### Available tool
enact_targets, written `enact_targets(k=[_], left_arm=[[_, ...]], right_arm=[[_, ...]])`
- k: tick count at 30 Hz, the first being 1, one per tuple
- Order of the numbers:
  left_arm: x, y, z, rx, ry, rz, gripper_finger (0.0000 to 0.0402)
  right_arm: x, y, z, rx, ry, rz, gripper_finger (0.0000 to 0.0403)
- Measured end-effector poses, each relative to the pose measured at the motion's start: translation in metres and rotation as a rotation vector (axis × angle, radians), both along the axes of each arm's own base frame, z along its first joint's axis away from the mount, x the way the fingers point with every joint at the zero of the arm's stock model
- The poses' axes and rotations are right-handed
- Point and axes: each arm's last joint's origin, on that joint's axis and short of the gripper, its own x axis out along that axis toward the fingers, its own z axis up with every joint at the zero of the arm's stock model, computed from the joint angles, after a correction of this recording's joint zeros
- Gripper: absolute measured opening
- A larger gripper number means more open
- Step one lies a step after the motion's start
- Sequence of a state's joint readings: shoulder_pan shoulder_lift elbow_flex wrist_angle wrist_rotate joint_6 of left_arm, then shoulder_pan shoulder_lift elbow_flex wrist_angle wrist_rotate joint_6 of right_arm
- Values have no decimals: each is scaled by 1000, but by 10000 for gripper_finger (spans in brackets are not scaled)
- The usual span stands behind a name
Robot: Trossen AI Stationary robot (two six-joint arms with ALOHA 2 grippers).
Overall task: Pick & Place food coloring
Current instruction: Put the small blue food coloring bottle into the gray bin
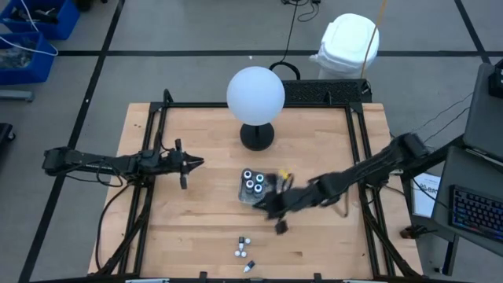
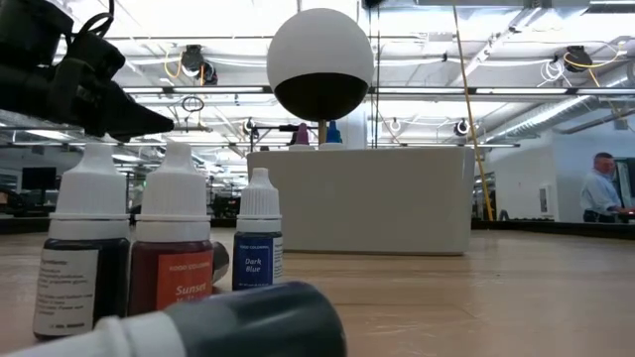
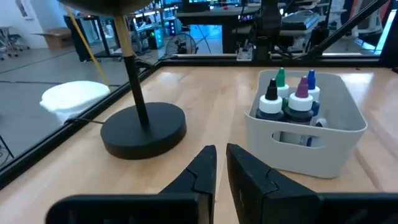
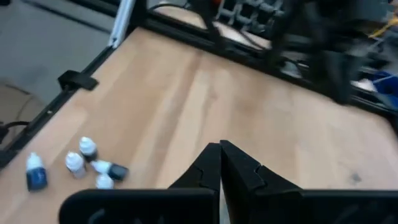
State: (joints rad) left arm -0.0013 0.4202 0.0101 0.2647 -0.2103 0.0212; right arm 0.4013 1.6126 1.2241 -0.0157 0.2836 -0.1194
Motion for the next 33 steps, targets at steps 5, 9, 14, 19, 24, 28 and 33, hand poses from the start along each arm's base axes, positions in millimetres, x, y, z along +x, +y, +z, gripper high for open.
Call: enact_targets(k=[5, 9, 14, 19, 24, 28, 33], left_arm=[[0, 0, 1, 0, -14, 0, 47], [0, 0, 2, 1, -23, -1, 47], [0, 0, 3, 1, -29, -1, 47], [0, 0, 3, 45, -24, -6, 47], [0, 0, 3, 61, -21, -8, 47], [0, 0, 3, 61, -22, -8, 47], [0, 0, 3, 45, -23, -7, 47]], right_arm=[[39, 35, -21, -38, 86, 40, 0], [52, 52, -43, -51, 115, 63, 0], [54, 60, -59, -7, 157, 68, 29], [50, 64, -65, 9, 222, 129, 93], [49, 65, -65, 25, 225, 132, 144], [54, 67, -75, 31, 224, 132, 168], [56, 70, -91, 42, 267, 173, 178]])
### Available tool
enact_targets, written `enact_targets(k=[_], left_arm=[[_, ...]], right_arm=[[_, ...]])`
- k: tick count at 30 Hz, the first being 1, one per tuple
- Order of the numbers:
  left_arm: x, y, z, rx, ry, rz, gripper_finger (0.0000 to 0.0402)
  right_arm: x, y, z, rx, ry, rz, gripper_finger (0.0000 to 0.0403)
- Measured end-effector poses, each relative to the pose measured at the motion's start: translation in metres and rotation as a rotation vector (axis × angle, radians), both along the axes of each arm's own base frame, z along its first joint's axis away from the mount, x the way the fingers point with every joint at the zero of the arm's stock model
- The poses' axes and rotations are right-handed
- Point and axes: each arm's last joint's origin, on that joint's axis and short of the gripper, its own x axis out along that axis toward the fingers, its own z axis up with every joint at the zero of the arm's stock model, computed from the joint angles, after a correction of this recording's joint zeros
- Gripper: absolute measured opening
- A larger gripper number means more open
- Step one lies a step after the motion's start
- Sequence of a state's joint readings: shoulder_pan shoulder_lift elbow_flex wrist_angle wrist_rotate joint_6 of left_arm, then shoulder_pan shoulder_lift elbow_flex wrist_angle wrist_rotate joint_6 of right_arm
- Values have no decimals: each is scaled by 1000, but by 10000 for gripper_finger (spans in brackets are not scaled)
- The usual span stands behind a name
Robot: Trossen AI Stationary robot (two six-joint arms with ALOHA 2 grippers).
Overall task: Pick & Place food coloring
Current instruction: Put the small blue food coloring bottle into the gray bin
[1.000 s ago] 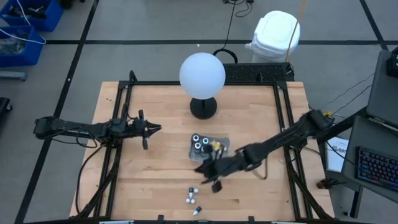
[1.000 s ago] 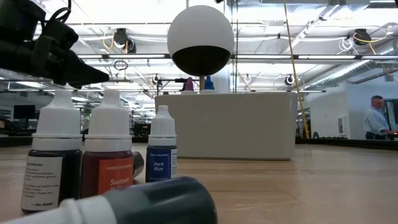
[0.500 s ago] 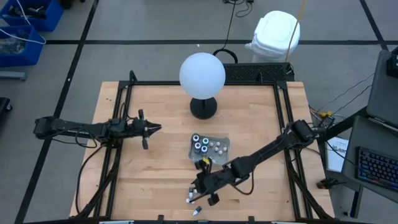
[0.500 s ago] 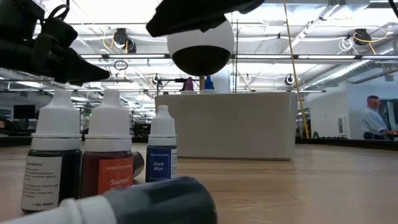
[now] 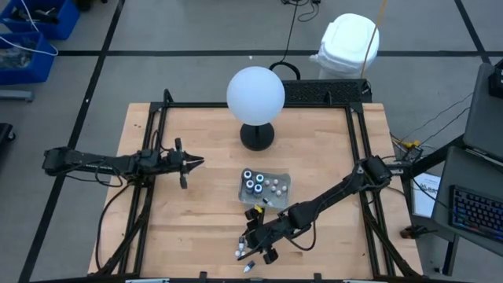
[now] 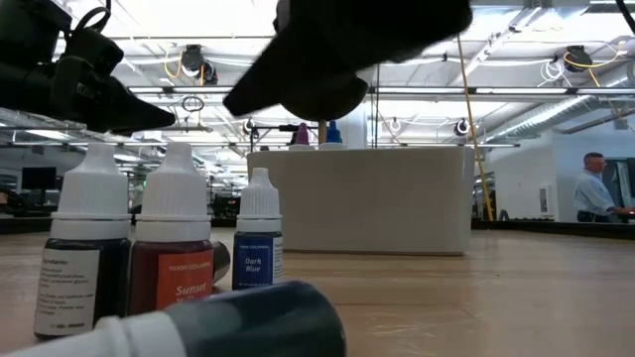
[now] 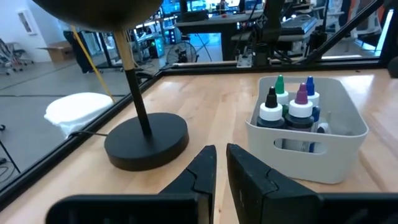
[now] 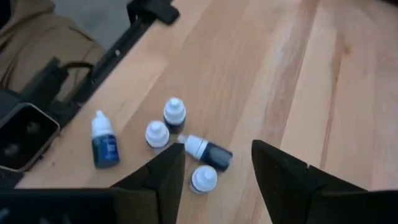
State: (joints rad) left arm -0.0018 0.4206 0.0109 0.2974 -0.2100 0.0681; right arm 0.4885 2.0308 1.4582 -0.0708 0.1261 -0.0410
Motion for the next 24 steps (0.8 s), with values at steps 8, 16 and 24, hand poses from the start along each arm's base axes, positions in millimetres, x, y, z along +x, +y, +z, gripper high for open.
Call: enact_targets(k=[8, 16, 24], left_arm=[[0, 0, 0, -2, 4, 0, 47], [0, 0, 0, -2, 3, 0, 47], [0, 0, 0, -2, 3, 0, 47]], right_arm=[[-1, 11, 2, 14, -52, 33, 164], [1, 17, -20, -28, -26, 26, 160], [4, 13, -27, -16, -3, -3, 157]])
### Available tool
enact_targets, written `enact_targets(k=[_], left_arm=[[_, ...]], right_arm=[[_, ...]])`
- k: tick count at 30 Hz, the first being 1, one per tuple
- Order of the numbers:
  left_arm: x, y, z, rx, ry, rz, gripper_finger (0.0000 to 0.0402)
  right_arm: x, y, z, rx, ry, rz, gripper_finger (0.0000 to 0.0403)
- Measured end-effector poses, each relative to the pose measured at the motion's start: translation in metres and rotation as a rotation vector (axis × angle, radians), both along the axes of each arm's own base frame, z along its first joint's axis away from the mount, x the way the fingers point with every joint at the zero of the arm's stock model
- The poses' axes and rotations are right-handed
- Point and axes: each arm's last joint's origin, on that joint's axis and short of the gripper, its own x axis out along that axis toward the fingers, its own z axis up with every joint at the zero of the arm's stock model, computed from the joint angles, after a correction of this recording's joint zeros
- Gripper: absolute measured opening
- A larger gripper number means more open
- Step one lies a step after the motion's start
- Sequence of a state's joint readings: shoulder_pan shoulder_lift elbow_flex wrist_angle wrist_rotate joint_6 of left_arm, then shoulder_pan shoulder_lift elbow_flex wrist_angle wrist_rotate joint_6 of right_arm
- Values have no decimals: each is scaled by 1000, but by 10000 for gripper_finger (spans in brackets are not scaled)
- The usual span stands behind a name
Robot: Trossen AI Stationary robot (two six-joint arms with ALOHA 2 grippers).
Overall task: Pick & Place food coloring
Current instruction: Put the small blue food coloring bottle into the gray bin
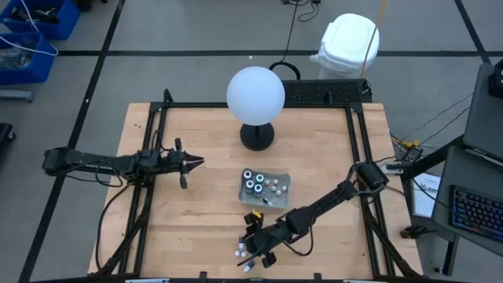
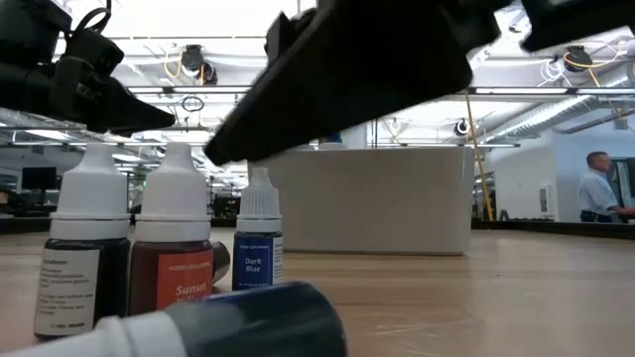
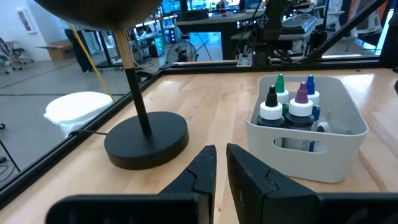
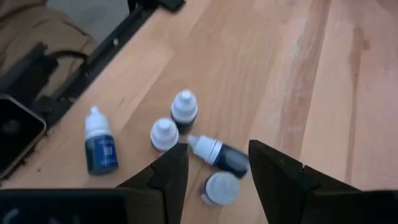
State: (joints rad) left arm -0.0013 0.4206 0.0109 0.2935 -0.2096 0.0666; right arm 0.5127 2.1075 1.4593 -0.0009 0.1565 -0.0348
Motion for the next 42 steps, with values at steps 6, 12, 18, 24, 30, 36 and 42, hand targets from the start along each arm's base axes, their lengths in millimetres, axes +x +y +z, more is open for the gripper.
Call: enact_targets(k=[6, 12, 18, 24, 30, 36, 42], left_arm=[[0, 0, 0, 0, 0, 0, 47], [0, 0, 0, 0, 0, 0, 47], [0, 0, 0, 0, 1, 0, 47], [0, 0, 0, 0, 1, 0, 47], [0, 0, 0, 0, 1, 0, 47], [0, 0, 0, 0, 1, 0, 47], [0, 0, 0, 0, 2, 0, 47]], right_arm=[[-2, -2, -3, -1, 39, -16, 149], [-2, -3, -4, 2, 53, -24, 140], [-2, -5, -5, 14, 65, -43, 133], [-1, -6, -5, 15, 65, -46, 129], [0, -7, -9, 31, 85, -31, 129], [1, -9, -16, 46, 112, -33, 128], [3, -8, -14, 49, 81, -22, 117]])
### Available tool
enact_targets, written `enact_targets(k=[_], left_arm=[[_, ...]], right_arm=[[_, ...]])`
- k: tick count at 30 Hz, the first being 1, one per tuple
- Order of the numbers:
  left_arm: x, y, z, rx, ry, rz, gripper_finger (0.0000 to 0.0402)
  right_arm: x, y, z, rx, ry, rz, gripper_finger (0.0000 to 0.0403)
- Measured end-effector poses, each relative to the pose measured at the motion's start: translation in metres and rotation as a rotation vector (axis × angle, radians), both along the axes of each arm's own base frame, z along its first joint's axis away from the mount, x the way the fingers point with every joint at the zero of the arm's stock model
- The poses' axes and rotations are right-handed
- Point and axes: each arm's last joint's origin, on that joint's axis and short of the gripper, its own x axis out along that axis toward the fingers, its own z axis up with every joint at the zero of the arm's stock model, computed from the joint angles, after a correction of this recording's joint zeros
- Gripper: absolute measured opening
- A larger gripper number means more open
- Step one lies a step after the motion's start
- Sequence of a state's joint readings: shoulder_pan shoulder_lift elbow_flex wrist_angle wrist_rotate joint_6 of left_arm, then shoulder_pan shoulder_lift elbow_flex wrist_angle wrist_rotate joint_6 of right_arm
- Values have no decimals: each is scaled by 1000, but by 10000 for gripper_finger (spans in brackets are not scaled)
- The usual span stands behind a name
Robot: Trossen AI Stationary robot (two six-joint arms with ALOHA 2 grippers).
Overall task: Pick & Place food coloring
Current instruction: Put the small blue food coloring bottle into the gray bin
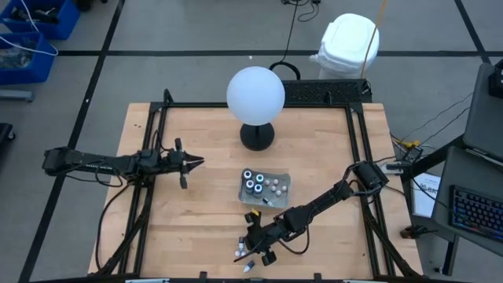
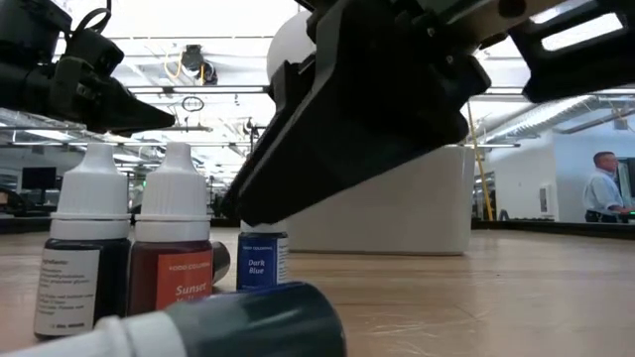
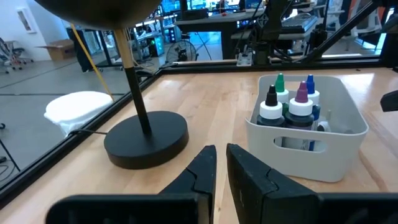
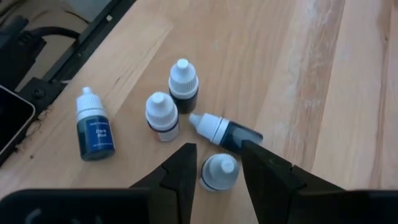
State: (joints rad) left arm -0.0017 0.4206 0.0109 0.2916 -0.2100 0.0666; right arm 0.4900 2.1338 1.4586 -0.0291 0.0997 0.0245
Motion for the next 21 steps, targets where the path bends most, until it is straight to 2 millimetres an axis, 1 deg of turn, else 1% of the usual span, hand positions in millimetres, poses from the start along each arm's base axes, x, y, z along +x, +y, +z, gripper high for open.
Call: enact_targets(k=[4, 10, 14, 16, 21], left_arm=[[0, 0, 0, 0, 3, 0, 47], [0, 0, 0, 0, 3, 0, 47], [0, 0, 0, 0, 3, 0, 47], [0, 0, 0, 0, 3, 0, 47], [0, 0, 0, 0, 3, 0, 47]], right_arm=[[-1, 0, -1, 7, 16, 18, 99], [-1, 0, -1, 7, 23, 20, 49], [-5, -2, 5, -11, 44, 24, 47], [-9, -4, 16, -23, 49, 29, 47], [-25, -14, 65, -73, 9, 34, 47]])
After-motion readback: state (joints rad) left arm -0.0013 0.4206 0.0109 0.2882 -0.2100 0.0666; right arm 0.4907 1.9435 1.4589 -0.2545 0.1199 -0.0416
